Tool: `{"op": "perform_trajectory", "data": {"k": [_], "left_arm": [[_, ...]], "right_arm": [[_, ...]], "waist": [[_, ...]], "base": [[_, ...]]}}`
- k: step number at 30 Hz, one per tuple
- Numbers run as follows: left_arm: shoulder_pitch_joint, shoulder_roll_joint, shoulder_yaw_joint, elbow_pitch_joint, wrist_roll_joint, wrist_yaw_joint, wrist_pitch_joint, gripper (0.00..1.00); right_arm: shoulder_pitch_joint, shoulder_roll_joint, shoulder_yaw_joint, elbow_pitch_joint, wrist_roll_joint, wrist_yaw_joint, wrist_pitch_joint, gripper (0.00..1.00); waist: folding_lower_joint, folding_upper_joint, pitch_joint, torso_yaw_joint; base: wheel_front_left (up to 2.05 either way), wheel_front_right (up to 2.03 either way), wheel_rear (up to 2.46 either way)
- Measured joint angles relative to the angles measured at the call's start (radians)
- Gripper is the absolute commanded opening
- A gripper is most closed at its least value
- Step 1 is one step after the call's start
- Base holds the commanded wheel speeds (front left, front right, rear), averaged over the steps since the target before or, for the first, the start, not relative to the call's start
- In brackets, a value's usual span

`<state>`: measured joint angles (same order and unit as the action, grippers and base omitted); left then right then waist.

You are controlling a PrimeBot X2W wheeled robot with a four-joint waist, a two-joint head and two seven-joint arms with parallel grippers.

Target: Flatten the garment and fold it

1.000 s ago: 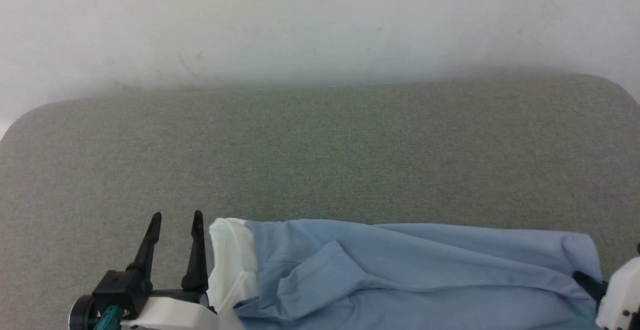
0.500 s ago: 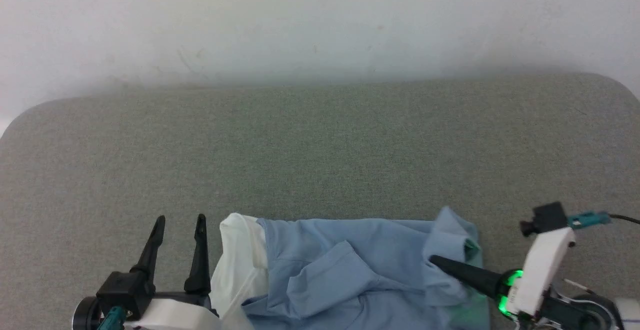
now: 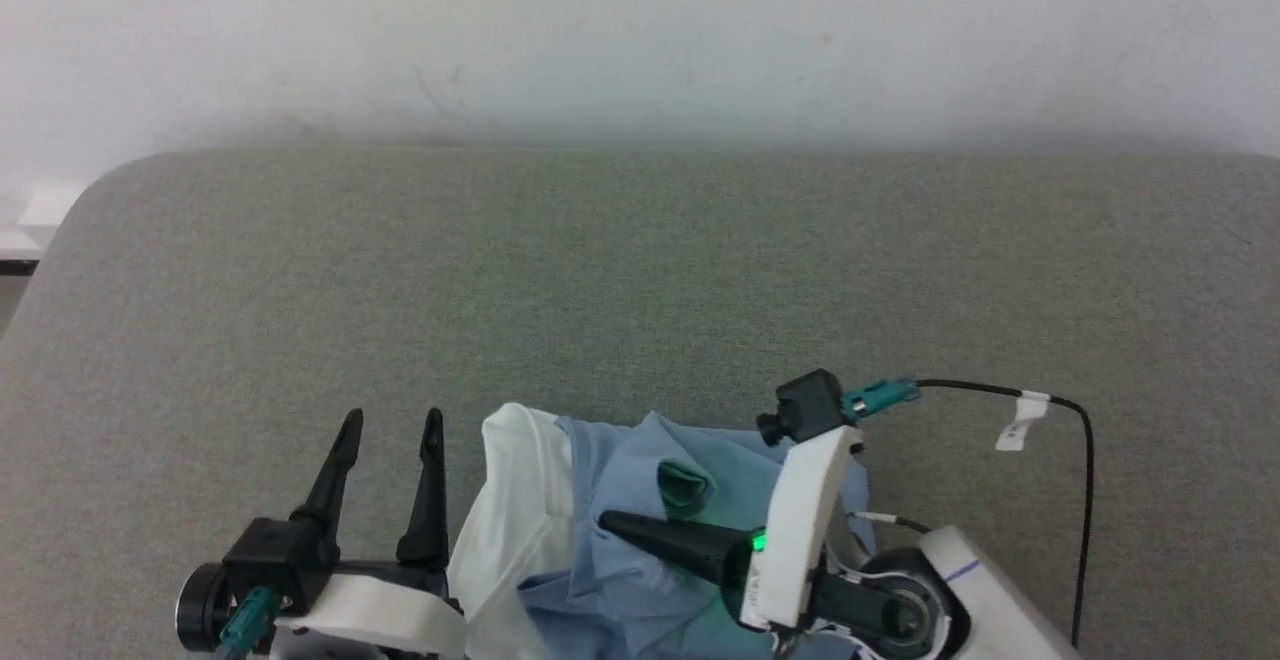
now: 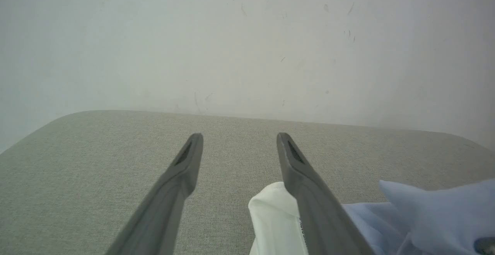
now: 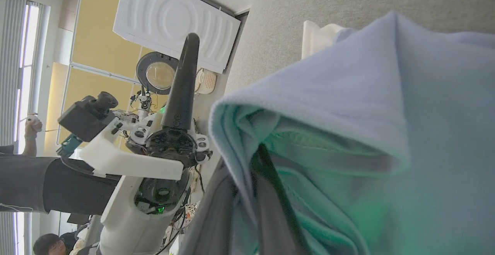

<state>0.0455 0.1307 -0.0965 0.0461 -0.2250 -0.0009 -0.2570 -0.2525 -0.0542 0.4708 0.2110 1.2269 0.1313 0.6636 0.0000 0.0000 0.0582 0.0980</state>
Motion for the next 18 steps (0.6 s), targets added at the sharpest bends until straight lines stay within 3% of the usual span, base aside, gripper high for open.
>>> {"op": "perform_trajectory", "data": {"k": [2, 4, 5, 12, 18], "left_arm": [[-0.011, -0.002, 0.000, 0.002, 0.000, -0.006, 0.000, 1.00], [-0.018, -0.006, 0.000, 0.003, 0.005, -0.007, 0.000, 1.00], [-0.021, -0.007, 0.002, 0.004, 0.006, -0.007, 0.000, 1.00], [-0.032, -0.018, 0.018, 0.007, 0.007, -0.008, 0.000, 1.00], [-0.031, -0.026, 0.039, 0.017, 0.010, -0.007, 0.000, 1.00]], "right_arm": [[-0.038, 0.000, 0.065, 0.049, -0.005, 0.000, -0.060, 0.04], [-0.072, 0.002, 0.119, 0.104, -0.012, 0.000, -0.125, 0.50], [-0.090, 0.001, 0.146, 0.133, -0.031, 0.000, -0.154, 1.00], [-0.206, -0.019, 0.346, 0.180, -0.167, 0.000, -0.306, 1.00], [-0.281, -0.162, 0.446, 0.097, -0.395, 0.000, -0.528, 1.00]], "waist": [[0.0000, 0.0000, 0.009, 0.013], [0.0000, 0.0000, 0.020, 0.024], [0.0000, 0.0000, 0.026, 0.028], [0.0001, 0.0000, 0.052, 0.034], [0.0000, 0.0000, 0.037, 0.001]], "base": [[0.00, 0.00, 0.00], [0.00, 0.00, 0.00], [0.00, 0.00, 0.00], [0.00, 0.00, 0.00], [0.00, 0.00, 0.00]]}}
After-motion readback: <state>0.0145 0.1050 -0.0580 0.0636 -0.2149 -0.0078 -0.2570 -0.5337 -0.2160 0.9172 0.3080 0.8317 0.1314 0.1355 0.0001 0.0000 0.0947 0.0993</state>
